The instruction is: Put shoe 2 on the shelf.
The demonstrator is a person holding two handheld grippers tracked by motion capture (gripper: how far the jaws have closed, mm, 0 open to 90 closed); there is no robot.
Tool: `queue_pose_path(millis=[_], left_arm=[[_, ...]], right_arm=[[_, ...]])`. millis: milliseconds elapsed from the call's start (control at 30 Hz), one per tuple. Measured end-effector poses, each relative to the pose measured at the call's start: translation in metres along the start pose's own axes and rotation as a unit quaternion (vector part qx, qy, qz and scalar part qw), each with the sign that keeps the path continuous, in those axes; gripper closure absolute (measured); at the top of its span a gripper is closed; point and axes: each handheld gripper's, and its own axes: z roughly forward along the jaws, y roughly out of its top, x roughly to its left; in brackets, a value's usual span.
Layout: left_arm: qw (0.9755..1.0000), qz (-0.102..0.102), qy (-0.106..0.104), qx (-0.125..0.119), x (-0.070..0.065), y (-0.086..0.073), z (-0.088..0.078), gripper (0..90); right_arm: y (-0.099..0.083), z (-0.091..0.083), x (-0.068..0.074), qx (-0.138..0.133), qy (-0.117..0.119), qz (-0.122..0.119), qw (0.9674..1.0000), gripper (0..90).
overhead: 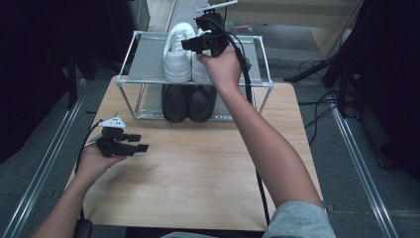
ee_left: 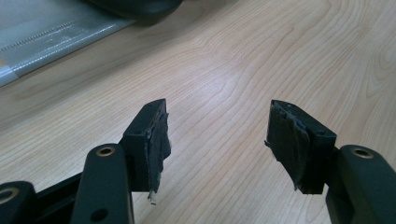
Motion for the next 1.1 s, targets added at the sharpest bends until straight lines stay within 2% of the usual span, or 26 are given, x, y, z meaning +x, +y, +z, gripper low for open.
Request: queue_pose_path(millis=[300,400,633,1100], left_arm=[[1.0,0.002,-0.001,0.003,-0.001,0.0,0.001,38.8],[1.0,0.002,0.0,0.003,-0.002,0.0,0.001,38.9],[1.0,0.006,-0.002,0.007,-0.002,0.001,0.001,38.8],[0.9999,0.01,-0.002,0.008,-0.004,0.001,0.004,38.4]], right_arm=[[-0.021,-0.011,0.002,0.012,0.035,-0.027,0.999,46.5],[-0.031,-0.014,0.001,0.014,0.046,-0.028,0.9984,45.6],[-0.049,-0.019,-0.001,0.002,0.069,-0.042,0.9967,42.5],[-0.091,-0.02,-0.011,0.004,0.086,-0.052,0.9949,41.2]])
